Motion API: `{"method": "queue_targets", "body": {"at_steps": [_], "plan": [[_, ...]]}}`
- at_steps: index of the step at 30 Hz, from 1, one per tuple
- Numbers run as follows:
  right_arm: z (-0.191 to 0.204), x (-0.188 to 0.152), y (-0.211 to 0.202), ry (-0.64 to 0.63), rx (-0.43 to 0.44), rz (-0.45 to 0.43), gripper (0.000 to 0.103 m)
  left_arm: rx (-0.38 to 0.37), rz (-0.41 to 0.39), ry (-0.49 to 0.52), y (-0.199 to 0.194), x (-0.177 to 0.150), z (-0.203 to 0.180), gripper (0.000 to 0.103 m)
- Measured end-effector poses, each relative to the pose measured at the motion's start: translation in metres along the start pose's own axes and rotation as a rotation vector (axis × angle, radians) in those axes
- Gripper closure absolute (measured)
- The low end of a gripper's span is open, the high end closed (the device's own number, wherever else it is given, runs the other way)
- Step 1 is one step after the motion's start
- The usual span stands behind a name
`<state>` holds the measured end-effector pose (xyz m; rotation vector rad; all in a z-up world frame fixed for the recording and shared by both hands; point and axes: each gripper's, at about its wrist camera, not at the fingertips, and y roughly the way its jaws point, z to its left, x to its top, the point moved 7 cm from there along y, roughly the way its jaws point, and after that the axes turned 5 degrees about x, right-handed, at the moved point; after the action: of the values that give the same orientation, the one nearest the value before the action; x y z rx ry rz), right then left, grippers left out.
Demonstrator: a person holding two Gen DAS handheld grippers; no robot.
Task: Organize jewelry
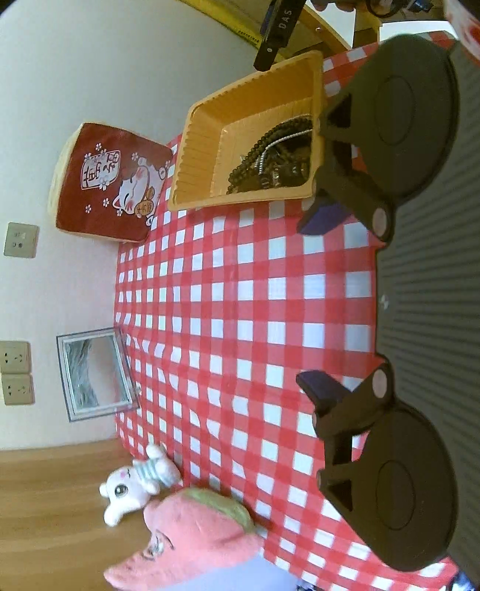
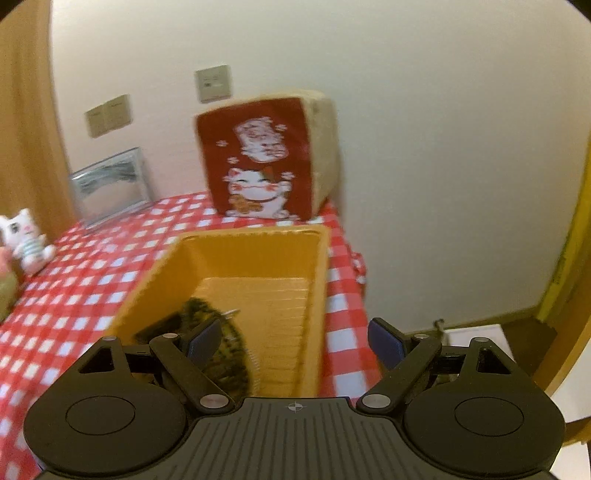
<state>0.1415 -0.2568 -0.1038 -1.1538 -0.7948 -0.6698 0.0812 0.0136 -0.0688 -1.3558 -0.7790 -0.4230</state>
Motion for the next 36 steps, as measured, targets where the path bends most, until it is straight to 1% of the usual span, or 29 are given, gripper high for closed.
{"method": "queue_targets", "body": {"at_steps": [2,4,7,9,15,20,28,36], "plan": [[0.013,-0.001,-0.009,0.014,0.031,0.041,0.017,0.018,-0.005,0.004,-0.011,-0.003,0.0,0.016],[0.026,-0.001,-0.018,0.047,0.084,0.083,0.017,0.021,-0.019,0.019,-0.019,-0.004,-0.002,0.014],[0.048,0.0,-0.027,0.094,0.143,0.197,0.017,-0.014,-0.009,0.018,-0.028,-0.005,-0.003,0.014],[0.065,0.001,-0.033,0.11,0.181,0.243,0.017,-0.033,0.001,0.013,-0.033,-0.006,-0.001,0.014],[0.119,-0.007,-0.053,0.026,0.203,0.283,0.017,-0.053,0.056,0.047,-0.044,-0.011,0.015,0.016],[0.146,-0.023,-0.061,0.033,0.199,0.304,0.017,-0.073,0.091,0.055,-0.045,-0.019,0.032,0.016],[0.167,-0.036,-0.066,0.034,0.186,0.331,0.017,-0.106,0.124,0.078,-0.042,-0.029,0.046,0.016],[0.174,-0.04,-0.067,0.031,0.182,0.335,0.017,-0.131,0.119,0.097,-0.045,-0.03,0.048,0.016]]}}
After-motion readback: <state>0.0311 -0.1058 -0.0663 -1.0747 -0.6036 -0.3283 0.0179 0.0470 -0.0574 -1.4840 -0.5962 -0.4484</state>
